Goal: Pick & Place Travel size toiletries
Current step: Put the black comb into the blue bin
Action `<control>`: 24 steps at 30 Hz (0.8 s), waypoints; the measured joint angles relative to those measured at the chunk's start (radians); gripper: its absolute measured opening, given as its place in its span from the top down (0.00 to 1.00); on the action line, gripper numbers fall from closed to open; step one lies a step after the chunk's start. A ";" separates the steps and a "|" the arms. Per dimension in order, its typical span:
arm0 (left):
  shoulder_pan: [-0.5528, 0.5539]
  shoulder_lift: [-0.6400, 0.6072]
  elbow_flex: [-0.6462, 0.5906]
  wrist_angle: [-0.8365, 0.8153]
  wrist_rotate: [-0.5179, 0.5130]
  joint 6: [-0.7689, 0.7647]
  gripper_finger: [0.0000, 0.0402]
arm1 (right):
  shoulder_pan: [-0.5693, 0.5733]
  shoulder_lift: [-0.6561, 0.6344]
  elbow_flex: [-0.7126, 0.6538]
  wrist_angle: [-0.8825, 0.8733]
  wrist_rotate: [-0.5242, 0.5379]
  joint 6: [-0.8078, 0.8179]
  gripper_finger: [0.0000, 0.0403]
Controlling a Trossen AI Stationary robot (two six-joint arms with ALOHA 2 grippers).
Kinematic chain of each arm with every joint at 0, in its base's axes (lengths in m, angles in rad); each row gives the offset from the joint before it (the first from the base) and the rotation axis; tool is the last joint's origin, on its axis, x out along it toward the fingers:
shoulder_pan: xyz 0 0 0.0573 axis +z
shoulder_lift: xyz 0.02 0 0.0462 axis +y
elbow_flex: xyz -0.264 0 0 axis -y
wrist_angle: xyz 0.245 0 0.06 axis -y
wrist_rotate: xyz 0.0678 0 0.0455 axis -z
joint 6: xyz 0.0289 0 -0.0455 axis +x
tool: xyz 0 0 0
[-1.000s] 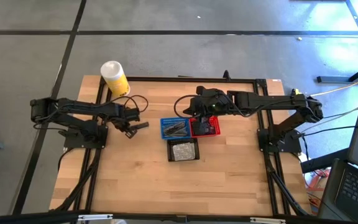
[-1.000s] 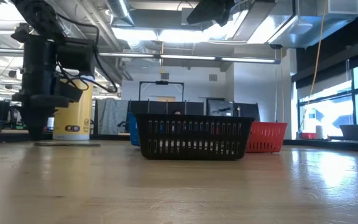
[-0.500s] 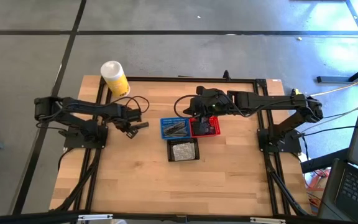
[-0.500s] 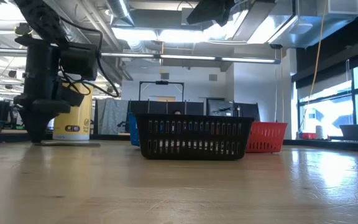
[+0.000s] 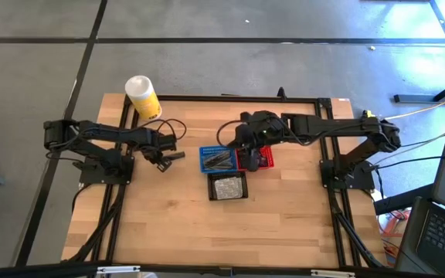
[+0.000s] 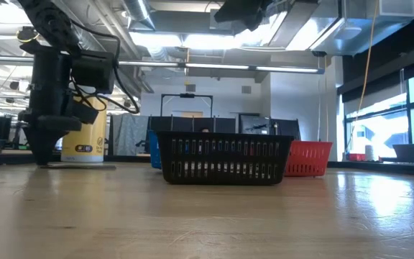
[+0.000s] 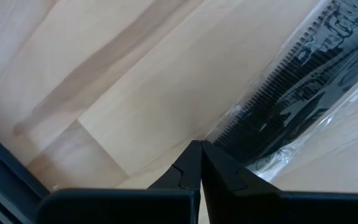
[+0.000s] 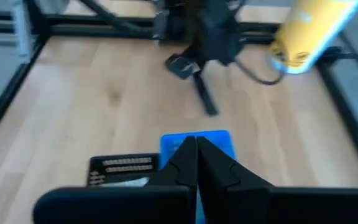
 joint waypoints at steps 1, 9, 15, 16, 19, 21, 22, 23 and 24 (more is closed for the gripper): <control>0.000 0.000 0.000 0.000 0.004 0.005 1.00 | 0.003 0.005 0.000 0.001 -0.022 0.002 0.99; 0.037 0.000 0.000 0.002 0.060 0.051 1.00 | 0.042 0.113 -0.001 0.034 0.011 -0.061 0.96; 0.040 0.000 0.000 0.003 0.065 0.066 1.00 | 0.044 0.186 -0.001 0.131 0.019 -0.094 0.92; 0.040 0.000 0.000 0.003 0.067 0.075 1.00 | 0.046 0.195 -0.001 0.149 0.019 -0.110 0.91; 0.040 0.001 0.000 0.003 0.068 0.079 1.00 | 0.055 0.228 -0.001 0.210 0.019 -0.157 0.90; 0.048 0.001 0.000 0.003 0.073 0.080 1.00 | 0.060 0.255 -0.001 0.250 0.019 -0.171 0.89; 0.052 0.001 0.000 0.003 0.077 0.080 1.00 | 0.062 0.270 -0.001 0.282 0.019 -0.173 0.88; 0.054 0.001 0.000 0.003 0.079 0.081 1.00 | 0.064 0.282 -0.001 0.300 0.019 -0.174 0.87; 0.058 0.001 0.000 0.004 0.080 0.081 1.00 | 0.065 0.297 -0.001 0.324 0.019 -0.174 0.86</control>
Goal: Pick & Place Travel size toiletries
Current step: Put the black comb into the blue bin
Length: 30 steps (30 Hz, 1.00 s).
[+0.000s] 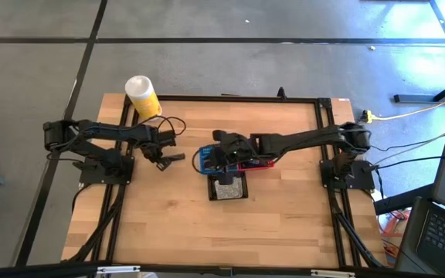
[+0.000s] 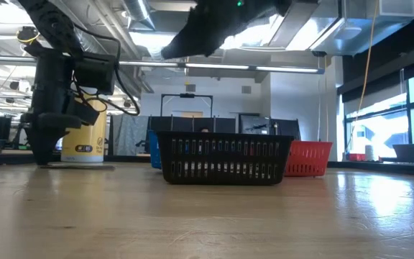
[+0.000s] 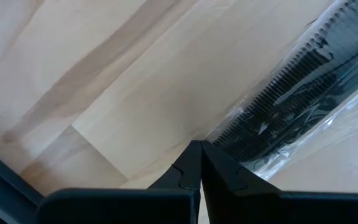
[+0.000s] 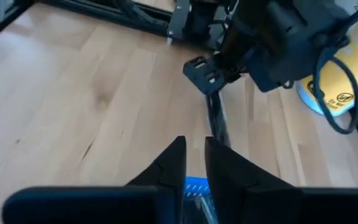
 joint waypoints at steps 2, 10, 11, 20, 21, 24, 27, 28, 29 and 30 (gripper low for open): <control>0.004 0.000 0.000 0.000 0.005 0.000 1.00 | 0.000 0.023 0.000 0.037 0.000 0.000 0.83; -0.001 0.003 0.013 0.023 0.034 -0.010 1.00 | -0.012 0.069 0.000 0.063 -0.006 0.010 0.68; -0.001 0.003 0.017 0.027 0.040 -0.011 1.00 | -0.012 0.073 0.000 0.072 -0.009 0.013 0.65; -0.038 0.013 0.026 0.091 0.082 -0.024 1.00 | 0.005 0.113 0.001 0.077 -0.011 0.022 0.52; -0.053 0.016 0.027 0.094 0.082 -0.017 1.00 | 0.006 0.116 0.000 0.065 -0.010 0.024 0.51; -0.095 0.032 0.028 0.107 0.081 -0.004 1.00 | 0.014 0.130 0.000 0.073 -0.008 0.026 0.50; -0.135 0.046 0.032 0.113 0.074 0.014 1.00 | 0.016 0.131 0.000 0.060 -0.008 0.023 0.49; -0.150 0.048 0.032 0.115 0.065 0.022 1.00 | 0.016 0.129 0.000 0.050 -0.008 0.023 0.49; -0.164 0.048 0.032 0.116 0.055 0.024 1.00 | 0.015 0.122 0.000 0.029 -0.007 0.024 0.49; -0.179 0.049 0.032 0.117 0.045 0.024 1.00 | 0.015 0.116 0.000 0.008 0.002 0.024 0.49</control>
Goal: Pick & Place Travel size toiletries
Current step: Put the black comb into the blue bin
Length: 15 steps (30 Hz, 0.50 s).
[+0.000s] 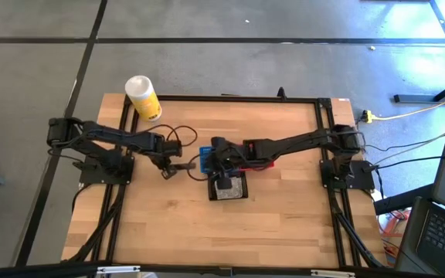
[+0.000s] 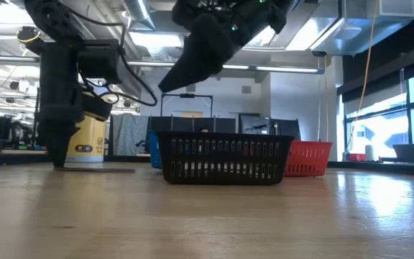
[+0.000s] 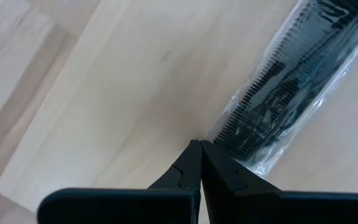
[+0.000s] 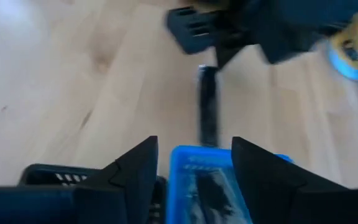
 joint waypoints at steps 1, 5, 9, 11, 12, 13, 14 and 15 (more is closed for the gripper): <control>-0.014 0.000 0.000 0.002 -0.006 0.000 1.00 | -0.001 -0.009 0.000 -0.006 0.014 -0.001 0.49; -0.071 -0.002 0.000 0.010 -0.026 0.000 1.00 | -0.002 -0.071 0.000 -0.080 0.062 -0.005 0.50; -0.128 -0.002 -0.001 0.026 -0.027 -0.002 1.00 | -0.011 -0.150 0.000 -0.147 0.065 -0.005 0.52; -0.158 -0.002 -0.002 0.038 -0.026 -0.005 1.00 | -0.022 -0.200 0.000 -0.178 0.066 -0.001 0.53; -0.174 -0.002 -0.002 0.043 -0.026 -0.006 1.00 | -0.029 -0.222 0.000 -0.179 0.069 -0.001 0.53; -0.191 -0.002 -0.002 0.049 -0.025 -0.009 1.00 | -0.036 -0.247 0.000 -0.193 0.069 0.000 0.54; -0.207 -0.002 -0.002 0.055 -0.020 -0.009 1.00 | -0.043 -0.272 0.000 -0.209 0.069 0.004 0.54; -0.222 -0.002 -0.002 0.060 -0.018 -0.010 1.00 | -0.051 -0.296 0.000 -0.204 0.071 0.009 0.55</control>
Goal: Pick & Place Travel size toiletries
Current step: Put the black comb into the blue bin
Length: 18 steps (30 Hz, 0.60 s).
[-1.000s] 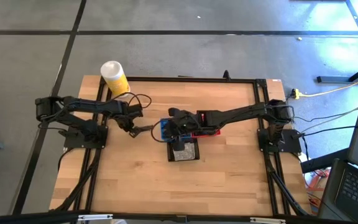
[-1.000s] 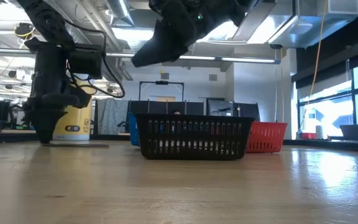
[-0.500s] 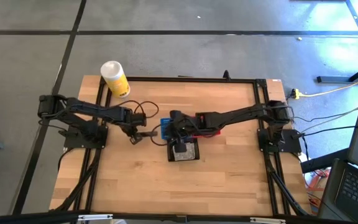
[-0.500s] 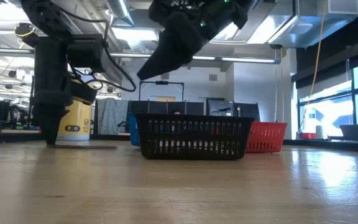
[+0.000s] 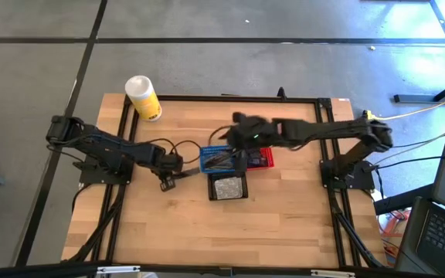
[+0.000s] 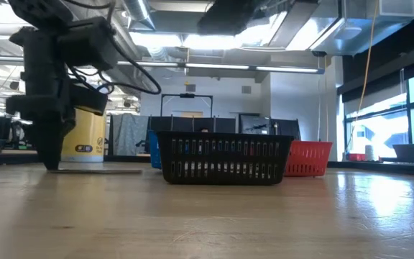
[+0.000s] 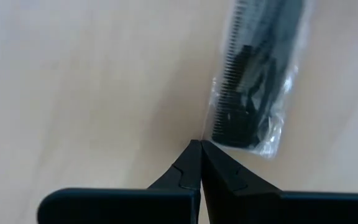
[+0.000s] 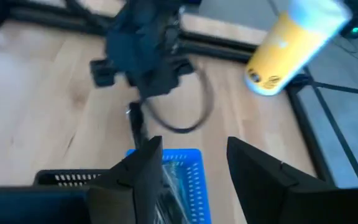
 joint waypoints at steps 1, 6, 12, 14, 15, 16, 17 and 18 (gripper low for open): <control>-0.017 0.000 0.000 0.005 0.001 -0.006 1.00 | -0.008 -0.027 0.000 0.001 0.000 0.011 0.55; -0.101 0.000 -0.002 0.036 0.010 -0.028 1.00 | -0.044 -0.134 0.001 -0.022 0.043 0.076 0.57; -0.151 -0.021 -0.002 0.035 0.038 -0.147 1.00 | -0.055 -0.205 0.001 -0.036 0.085 0.098 0.58; -0.154 -0.045 0.006 0.009 0.045 -0.160 1.00 | -0.055 -0.208 0.001 -0.042 0.084 0.098 0.58; -0.154 -0.055 0.012 -0.011 0.052 -0.165 1.00 | -0.055 -0.208 0.001 -0.042 0.084 0.098 0.58; -0.154 -0.069 0.017 -0.030 0.054 -0.168 1.00 | -0.055 -0.208 0.001 -0.043 0.085 0.098 0.58; -0.154 -0.077 0.028 -0.026 0.050 -0.168 1.00 | -0.055 -0.208 0.001 -0.047 0.085 0.098 0.58; -0.154 -0.086 0.039 -0.009 0.041 -0.168 1.00 | -0.055 -0.208 0.001 -0.055 0.085 0.098 0.58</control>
